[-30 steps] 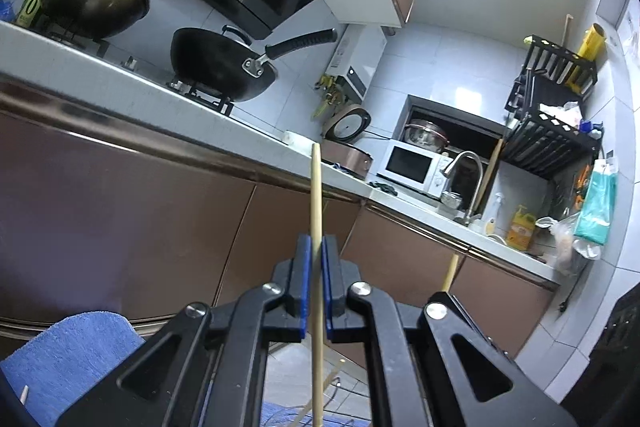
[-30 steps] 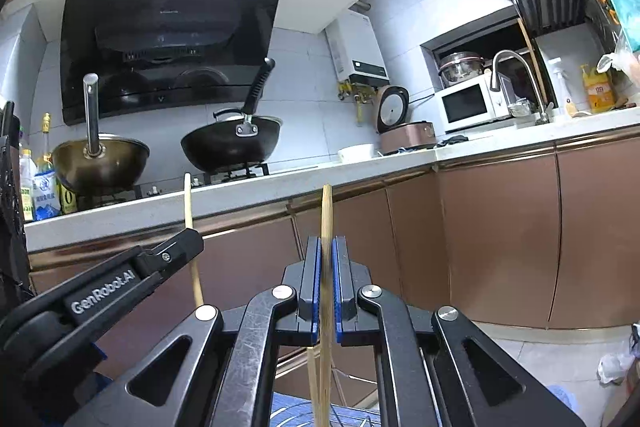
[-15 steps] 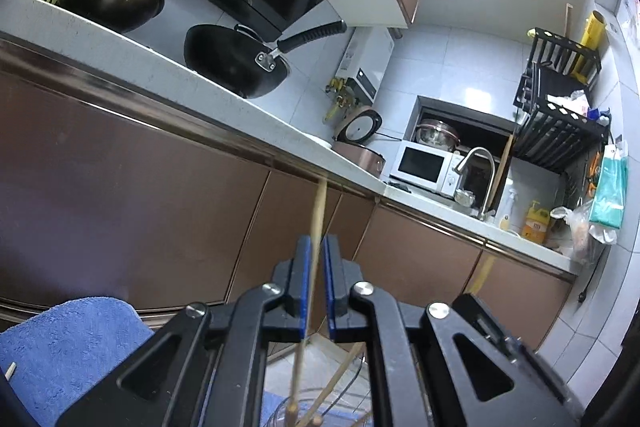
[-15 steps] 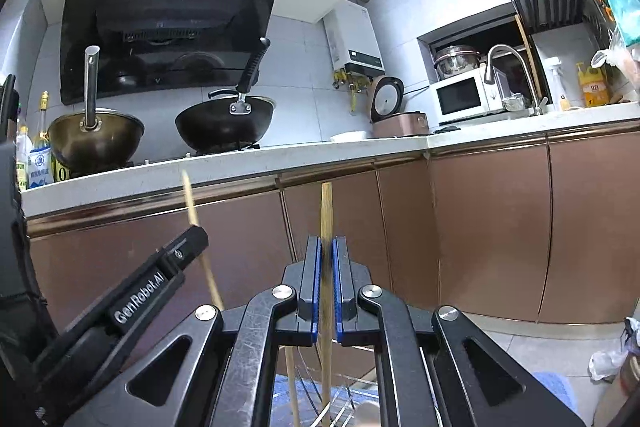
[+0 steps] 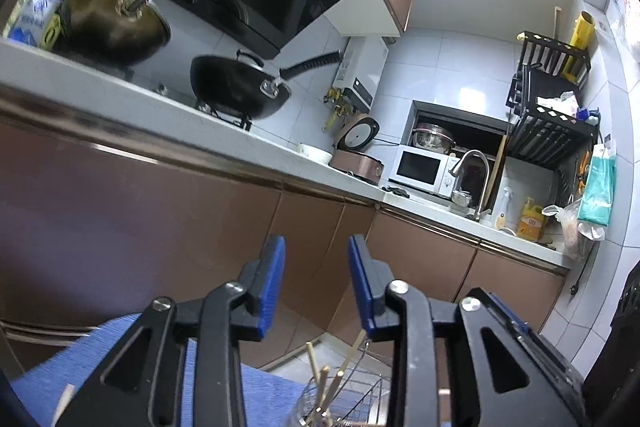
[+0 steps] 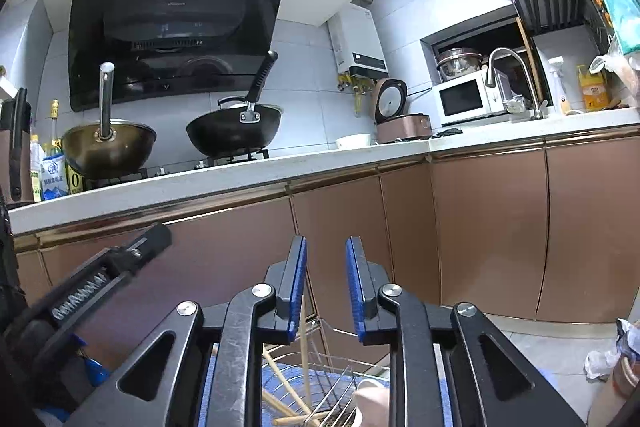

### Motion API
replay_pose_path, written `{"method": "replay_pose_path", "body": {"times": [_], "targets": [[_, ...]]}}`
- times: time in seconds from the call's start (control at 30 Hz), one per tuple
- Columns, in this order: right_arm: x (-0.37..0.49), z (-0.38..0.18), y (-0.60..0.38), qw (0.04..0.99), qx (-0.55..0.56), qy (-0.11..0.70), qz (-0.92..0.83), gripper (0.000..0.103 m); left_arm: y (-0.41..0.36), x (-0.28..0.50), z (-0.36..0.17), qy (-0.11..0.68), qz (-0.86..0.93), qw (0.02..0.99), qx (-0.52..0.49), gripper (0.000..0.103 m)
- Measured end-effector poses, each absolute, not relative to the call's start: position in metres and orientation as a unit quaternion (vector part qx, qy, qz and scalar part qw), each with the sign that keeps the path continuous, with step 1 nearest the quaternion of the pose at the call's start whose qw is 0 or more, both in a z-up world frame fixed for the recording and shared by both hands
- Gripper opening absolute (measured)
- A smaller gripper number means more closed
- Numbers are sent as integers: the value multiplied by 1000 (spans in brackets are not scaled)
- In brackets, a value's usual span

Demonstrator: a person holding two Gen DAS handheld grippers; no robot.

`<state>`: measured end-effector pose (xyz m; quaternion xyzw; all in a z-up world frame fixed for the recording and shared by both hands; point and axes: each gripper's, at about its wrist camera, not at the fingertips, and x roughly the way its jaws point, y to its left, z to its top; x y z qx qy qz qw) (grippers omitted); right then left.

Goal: Organize utensils
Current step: 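Lower both chopsticks into the holder and open both grippers, then move both open grippers back over the last two chopsticks on the towel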

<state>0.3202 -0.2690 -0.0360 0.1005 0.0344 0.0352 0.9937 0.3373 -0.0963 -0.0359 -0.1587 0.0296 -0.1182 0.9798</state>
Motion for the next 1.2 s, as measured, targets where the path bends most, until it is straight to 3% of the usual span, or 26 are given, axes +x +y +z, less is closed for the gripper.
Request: {"method": "replay_pose_path", "body": {"times": [0.1,0.2,0.6,0.73,0.97,1.2], "targets": [[303,-27,-268,994,100,32,35,22,-83,319,-23,36,-112,982,-147,37],[284,-17,-266,994,102,30,39,29,-69,298,-12,42,-104,985,-132,38],[209,4,-245,992,88,64,62,33,-21,209,1,84,-52,992,-74,42],[187,2,-238,991,84,76,70,41,-11,185,0,95,-44,992,-65,44],[157,-11,-226,988,77,123,55,68,2,146,-4,109,-27,992,-60,49],[124,-19,-218,986,54,154,25,83,7,122,-10,127,-13,991,-49,51]]}}
